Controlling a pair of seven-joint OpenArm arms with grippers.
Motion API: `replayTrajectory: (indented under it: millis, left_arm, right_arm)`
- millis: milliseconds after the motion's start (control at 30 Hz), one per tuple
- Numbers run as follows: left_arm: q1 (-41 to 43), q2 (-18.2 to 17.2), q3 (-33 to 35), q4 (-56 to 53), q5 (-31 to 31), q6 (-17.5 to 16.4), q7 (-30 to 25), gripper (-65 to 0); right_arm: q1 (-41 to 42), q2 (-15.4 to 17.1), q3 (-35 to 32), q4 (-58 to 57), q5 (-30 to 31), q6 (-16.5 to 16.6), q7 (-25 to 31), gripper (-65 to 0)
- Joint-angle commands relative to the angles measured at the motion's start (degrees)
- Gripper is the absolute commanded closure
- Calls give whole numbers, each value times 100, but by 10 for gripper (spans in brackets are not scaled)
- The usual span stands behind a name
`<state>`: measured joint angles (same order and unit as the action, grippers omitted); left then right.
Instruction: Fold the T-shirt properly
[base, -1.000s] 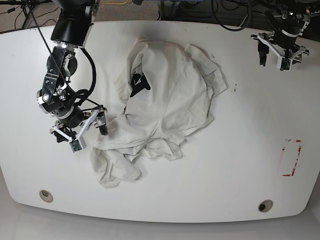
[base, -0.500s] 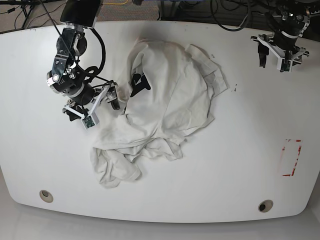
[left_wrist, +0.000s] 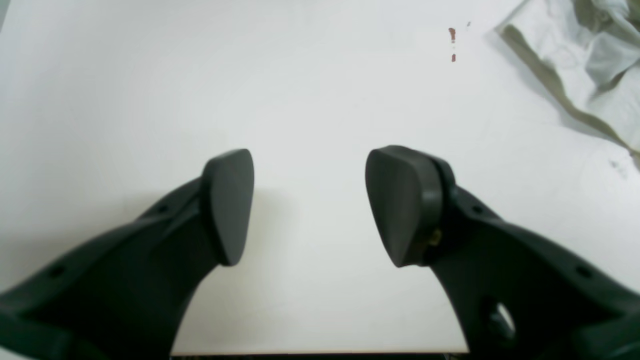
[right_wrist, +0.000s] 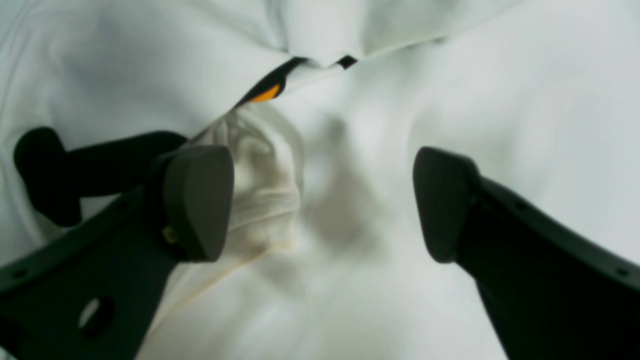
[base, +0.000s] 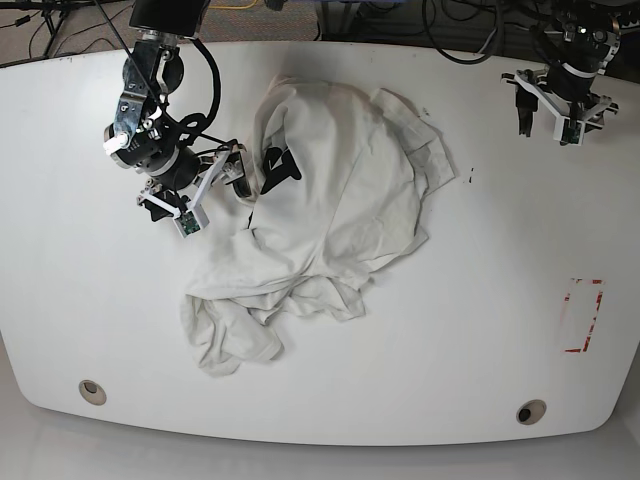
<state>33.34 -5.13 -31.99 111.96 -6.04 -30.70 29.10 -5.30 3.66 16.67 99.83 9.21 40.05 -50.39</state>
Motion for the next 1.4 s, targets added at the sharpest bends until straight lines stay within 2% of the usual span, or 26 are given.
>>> replayTrajectory:
  millis: [0, 400, 800, 1200, 1367]
  left_arm:
    - [20, -54, -32, 87, -42, 15, -119, -383]
    - [20, -54, -23, 87, -42, 15, -119, -383]
    - [20, -54, -23, 87, -42, 15, -119, -383]
    - [20, -54, -23, 87, -42, 15, -119, -383]
    - [20, -54, -23, 87, -42, 15, -119, -383]
  right_arm:
    - [95, 25, 8, -53, 85, -5, 129, -531]
    - [95, -1, -1, -308, 103, -5, 129, -531]
    - [77, -1, -493, -423, 68, -5, 138, -526]
    - [130, -1, -511, -941, 77, -5, 147, -371]
    - [121, -1, -519, -1126, 77, -5, 384, -314]
